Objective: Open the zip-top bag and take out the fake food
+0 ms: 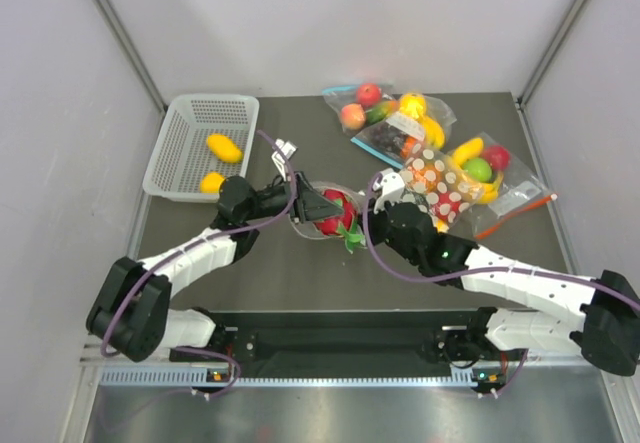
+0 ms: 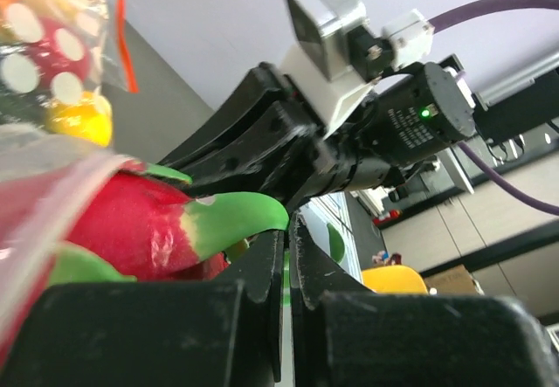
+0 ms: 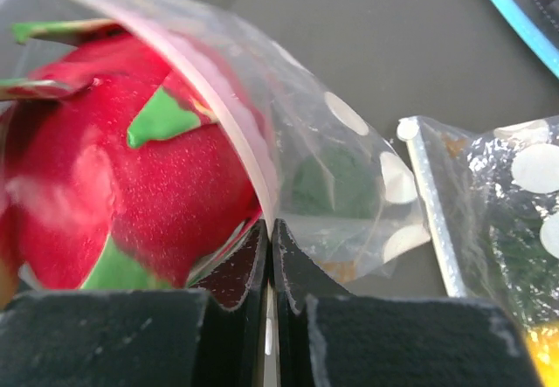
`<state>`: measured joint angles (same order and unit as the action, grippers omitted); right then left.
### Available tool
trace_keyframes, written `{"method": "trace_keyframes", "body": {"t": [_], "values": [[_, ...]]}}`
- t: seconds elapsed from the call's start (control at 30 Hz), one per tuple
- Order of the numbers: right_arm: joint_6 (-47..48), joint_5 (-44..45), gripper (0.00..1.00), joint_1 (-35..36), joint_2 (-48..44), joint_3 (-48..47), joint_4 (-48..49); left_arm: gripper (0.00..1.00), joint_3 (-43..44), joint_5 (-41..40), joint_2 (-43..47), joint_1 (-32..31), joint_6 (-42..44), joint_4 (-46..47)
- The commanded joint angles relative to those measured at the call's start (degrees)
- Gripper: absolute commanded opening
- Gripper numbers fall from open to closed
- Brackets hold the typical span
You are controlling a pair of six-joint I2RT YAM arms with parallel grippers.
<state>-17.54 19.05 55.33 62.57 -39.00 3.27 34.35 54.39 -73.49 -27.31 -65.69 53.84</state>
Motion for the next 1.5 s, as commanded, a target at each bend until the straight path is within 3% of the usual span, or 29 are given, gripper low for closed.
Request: {"method": "trace_keyframes", "body": {"t": [0.0,0.2,0.57,0.83,1.1,1.47], "values": [[0.1,-2.7,0.0,-0.6,1.4,-1.6,5.1,0.0,5.7,0.7,-2.3,-2.2,-2.3,12.6],[-0.5,-2.1,0.0,-0.8,1.7,-1.3,4.3,0.0,8.5,1.2,-2.5,-2.3,-3.3,13.0],[-0.8,-2.0,0.0,-1.8,-0.2,0.3,4.0,0.0,14.8,-2.6,6.6,-0.7,11.2,-10.7],[-1.0,-1.7,0.0,-1.8,-2.6,1.3,2.9,0.0,17.2,-4.6,8.5,2.4,15.6,-16.7],[-1.1,-1.3,0.0,-1.8,-5.0,2.4,1.6,0.0,23.2,-4.9,6.8,11.1,15.9,-17.9],[-1.0,-1.3,0.0,-1.8,-6.1,3.0,1.0,0.0,25.8,-5.6,2.2,31.4,11.8,-13.5]]}}
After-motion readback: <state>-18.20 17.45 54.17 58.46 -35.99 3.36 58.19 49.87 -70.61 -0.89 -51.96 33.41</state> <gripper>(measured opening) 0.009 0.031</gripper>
